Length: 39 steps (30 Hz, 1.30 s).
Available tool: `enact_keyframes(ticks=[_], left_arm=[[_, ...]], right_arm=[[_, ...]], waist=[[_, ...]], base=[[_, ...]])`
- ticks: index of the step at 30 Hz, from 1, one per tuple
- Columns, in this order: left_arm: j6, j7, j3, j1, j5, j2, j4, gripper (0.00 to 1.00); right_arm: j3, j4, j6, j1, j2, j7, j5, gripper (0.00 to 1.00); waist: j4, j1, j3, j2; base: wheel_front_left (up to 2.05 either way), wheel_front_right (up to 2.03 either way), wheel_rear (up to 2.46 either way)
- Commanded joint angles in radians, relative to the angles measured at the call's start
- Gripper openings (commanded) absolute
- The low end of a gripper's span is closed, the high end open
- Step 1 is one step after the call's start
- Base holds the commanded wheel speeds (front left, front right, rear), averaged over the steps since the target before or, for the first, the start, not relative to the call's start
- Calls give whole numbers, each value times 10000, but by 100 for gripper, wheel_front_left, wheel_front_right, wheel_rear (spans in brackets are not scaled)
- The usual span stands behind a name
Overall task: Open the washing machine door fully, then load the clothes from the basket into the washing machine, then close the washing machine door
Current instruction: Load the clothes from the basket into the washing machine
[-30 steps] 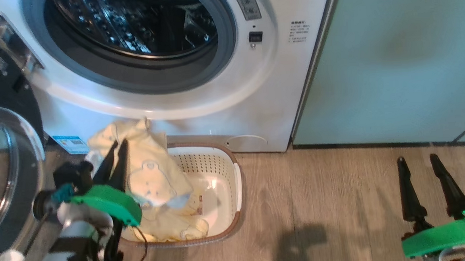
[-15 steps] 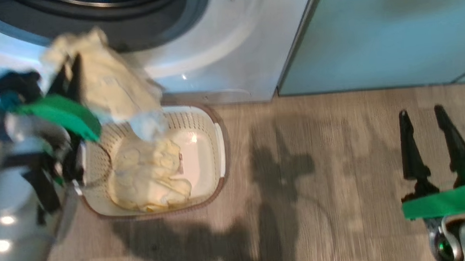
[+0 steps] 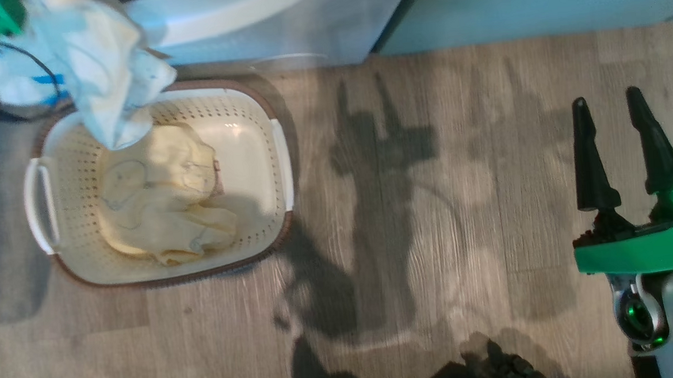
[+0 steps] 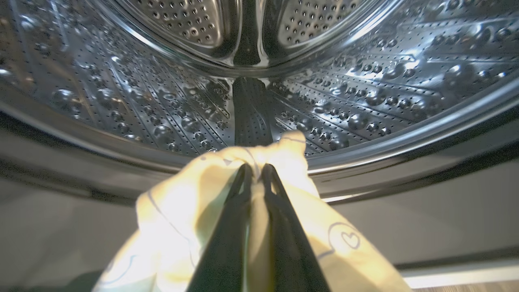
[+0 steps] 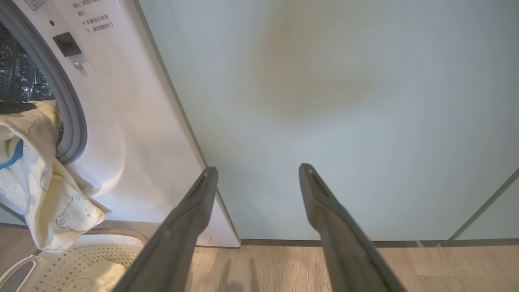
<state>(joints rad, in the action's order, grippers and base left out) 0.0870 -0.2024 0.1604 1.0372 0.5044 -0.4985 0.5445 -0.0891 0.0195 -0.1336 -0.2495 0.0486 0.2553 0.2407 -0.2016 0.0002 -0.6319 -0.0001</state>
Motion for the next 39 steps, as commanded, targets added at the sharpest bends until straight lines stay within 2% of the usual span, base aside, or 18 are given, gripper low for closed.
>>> enact_keyframes(ticks=[1,6,15,26,33,39], left_arm=[[80,-367,-303,679,55,-773,-232,0],[128,-1377,-134,1774,-69,-1324,-162,0],[104,-1413,-16,3231,-472,-1890,-116,0],[-205,214,35,4985,-1567,-2827,281,0],[-486,1188,242,5787,-2158,-2944,-76,0],[-613,2979,630,6630,-2905,-2953,-380,0]], right_arm=[[-257,396,29,-66,18,65,104,100],[-481,470,29,-260,18,65,327,100],[-700,541,29,-391,17,65,752,100],[-1264,552,29,-540,17,65,1216,100],[-1353,570,29,-517,17,65,1338,100],[-1483,609,29,-699,17,65,1425,100]], waist=[[-300,-2,-438,1],[-662,-2,-876,1],[-1204,-2,-1390,1],[-2143,-2,-1957,1],[-2345,-2,-2240,1],[-2333,-2,-2528,1]], base=[[0,0,0],[0,0,0],[0,0,0],[0,0,0],[0,0,0],[0,0,0]])
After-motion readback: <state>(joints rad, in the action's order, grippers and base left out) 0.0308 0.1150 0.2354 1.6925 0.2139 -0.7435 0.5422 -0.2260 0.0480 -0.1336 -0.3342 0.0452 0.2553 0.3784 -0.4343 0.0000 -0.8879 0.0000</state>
